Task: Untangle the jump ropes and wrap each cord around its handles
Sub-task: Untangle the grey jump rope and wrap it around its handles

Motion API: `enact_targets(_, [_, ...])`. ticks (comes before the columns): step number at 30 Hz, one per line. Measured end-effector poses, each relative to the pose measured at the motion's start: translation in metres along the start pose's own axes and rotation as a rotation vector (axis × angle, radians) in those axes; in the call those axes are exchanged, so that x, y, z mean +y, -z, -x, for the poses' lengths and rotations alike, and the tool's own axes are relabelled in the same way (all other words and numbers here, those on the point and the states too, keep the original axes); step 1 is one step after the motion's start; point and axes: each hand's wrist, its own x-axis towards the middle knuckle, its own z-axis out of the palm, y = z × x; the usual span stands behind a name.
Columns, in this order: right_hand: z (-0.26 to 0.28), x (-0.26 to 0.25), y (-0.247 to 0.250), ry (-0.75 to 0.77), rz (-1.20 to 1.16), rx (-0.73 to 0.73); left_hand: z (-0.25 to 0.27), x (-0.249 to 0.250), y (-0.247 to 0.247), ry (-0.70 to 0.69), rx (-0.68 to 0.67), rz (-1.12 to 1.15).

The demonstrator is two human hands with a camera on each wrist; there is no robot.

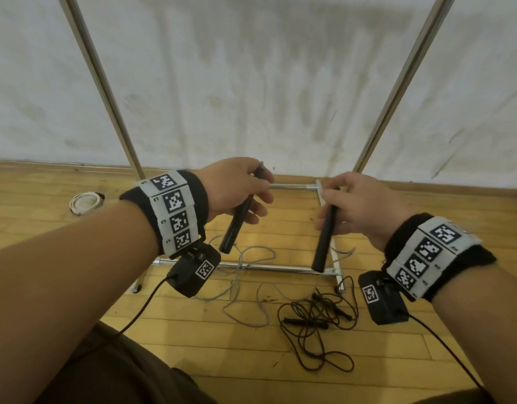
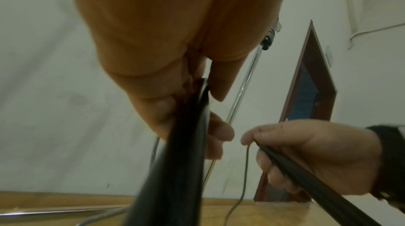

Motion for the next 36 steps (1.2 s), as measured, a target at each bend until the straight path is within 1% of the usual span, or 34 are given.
enact_targets(3, [0.012, -0.014, -0.022, 0.057, 0.033, -0.083, 0.005, 0.003, -0.013, -0.017, -0.130, -0.079])
enact_targets(5, [0.019, -0.020, -0.032, 0.085, 0.084, -0.107, 0.008, 0.003, -0.019, -0.040, -0.204, -0.151])
enact_targets(8, [0.024, -0.024, -0.039, 0.123, 0.144, -0.105, 0.012, 0.006, -0.022, -0.107, -0.200, -0.320])
enact_targets(10, [0.026, -0.024, -0.039, 0.151, 0.184, -0.121, 0.016, 0.008, -0.023, -0.136, -0.222, -0.371])
enact_targets(13, [0.027, -0.020, -0.039, 0.170, 0.242, -0.166, 0.017, 0.009, -0.024, -0.125, -0.253, -0.430])
enact_targets(15, [0.026, -0.017, -0.039, 0.216, 0.325, -0.180, 0.016, 0.008, -0.024, -0.110, -0.247, -0.466])
enact_targets(19, [0.025, -0.015, -0.037, 0.307, 0.381, -0.194, 0.015, 0.010, -0.030, -0.105, -0.206, -0.534])
enact_targets(20, [0.023, -0.015, -0.036, 0.328, 0.384, -0.168, 0.015, 0.011, -0.031, -0.114, -0.198, -0.556])
enact_targets(23, [0.014, -0.015, -0.031, 0.415, 0.485, 0.010, 0.015, 0.015, -0.032, -0.138, -0.186, -0.600])
enact_targets(24, [0.012, -0.016, -0.029, 0.422, 0.510, 0.035, 0.015, 0.017, -0.032, -0.149, -0.179, -0.594])
enact_targets(25, [0.010, -0.016, -0.028, 0.406, 0.499, 0.019, 0.015, 0.018, -0.033, -0.162, -0.168, -0.577])
enact_targets(28, [0.009, -0.014, -0.028, 0.309, 0.350, -0.164, 0.015, 0.023, -0.033, -0.218, -0.115, -0.495])
enact_targets(30, [0.010, -0.012, -0.030, 0.289, 0.276, -0.237, 0.012, 0.025, -0.031, -0.249, -0.048, -0.421])
enact_targets(33, [0.010, -0.008, -0.028, 0.297, 0.264, -0.257, 0.008, 0.027, -0.021, -0.267, 0.071, -0.295])
enact_targets(36, [0.008, -0.003, -0.017, 0.286, 0.351, -0.244, 0.006, 0.033, -0.008, -0.350, 0.244, -0.136])
